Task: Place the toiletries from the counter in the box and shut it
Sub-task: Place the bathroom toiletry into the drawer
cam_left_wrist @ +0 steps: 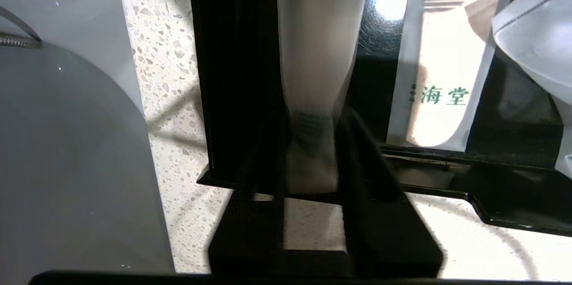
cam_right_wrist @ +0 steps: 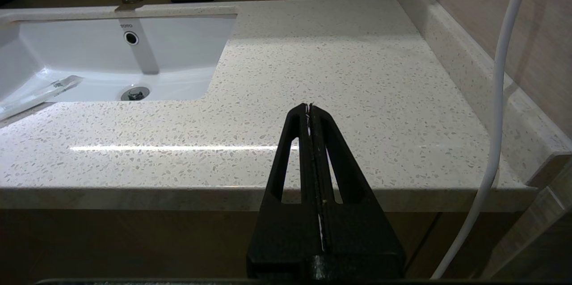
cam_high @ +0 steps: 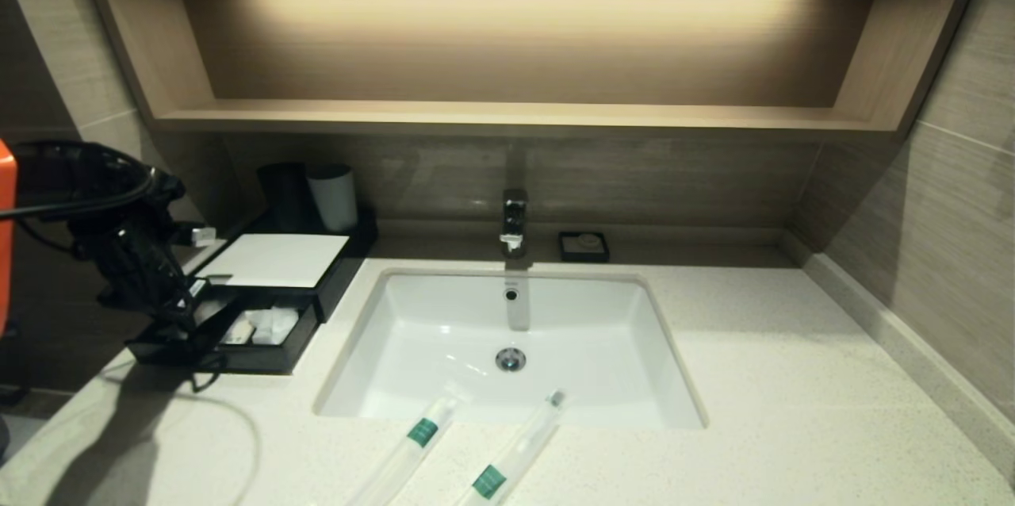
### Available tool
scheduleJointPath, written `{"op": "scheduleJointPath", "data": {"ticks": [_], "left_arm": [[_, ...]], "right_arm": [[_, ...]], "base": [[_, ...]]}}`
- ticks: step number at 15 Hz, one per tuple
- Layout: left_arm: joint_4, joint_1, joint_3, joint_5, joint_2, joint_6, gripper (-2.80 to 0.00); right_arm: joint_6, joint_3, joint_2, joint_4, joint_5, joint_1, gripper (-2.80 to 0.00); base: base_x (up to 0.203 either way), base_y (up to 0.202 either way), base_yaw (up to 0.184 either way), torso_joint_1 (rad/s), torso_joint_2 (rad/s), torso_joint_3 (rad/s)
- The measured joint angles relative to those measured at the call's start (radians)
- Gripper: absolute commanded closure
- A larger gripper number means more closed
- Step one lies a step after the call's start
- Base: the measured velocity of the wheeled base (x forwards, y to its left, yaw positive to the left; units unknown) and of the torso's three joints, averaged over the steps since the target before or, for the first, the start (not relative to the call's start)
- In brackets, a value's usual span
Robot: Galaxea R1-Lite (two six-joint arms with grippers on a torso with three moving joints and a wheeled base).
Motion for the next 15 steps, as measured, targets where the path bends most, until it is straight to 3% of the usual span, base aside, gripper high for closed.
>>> {"op": "scheduleJointPath", "data": {"ticks": [5,8,15], "left_arm": [[-0.015,-0.002,-0.001,-0.004,-0.003,-0.003,-2.8],[-0.013,-0.002,-0.001,-0.053,-0.022,-0.005,-2.8],[-0.01,-0.002,0.003,-0.076,-0.116,-0.01,-2.8]], "right_arm": [[0.0,0.0,0.0,0.0,0.0,0.0,0.0],[0.0,0.0,0.0,0.0,0.0,0.0,0.0],[0.0,0.0,0.0,0.0,0.0,0.0,0.0]], "base": [[0.0,0.0,0.0,0.0,0.0,0.0],[0.0,0.0,0.0,0.0,0.0,0.0],[0.0,0.0,0.0,0.0,0.0,0.0]]}}
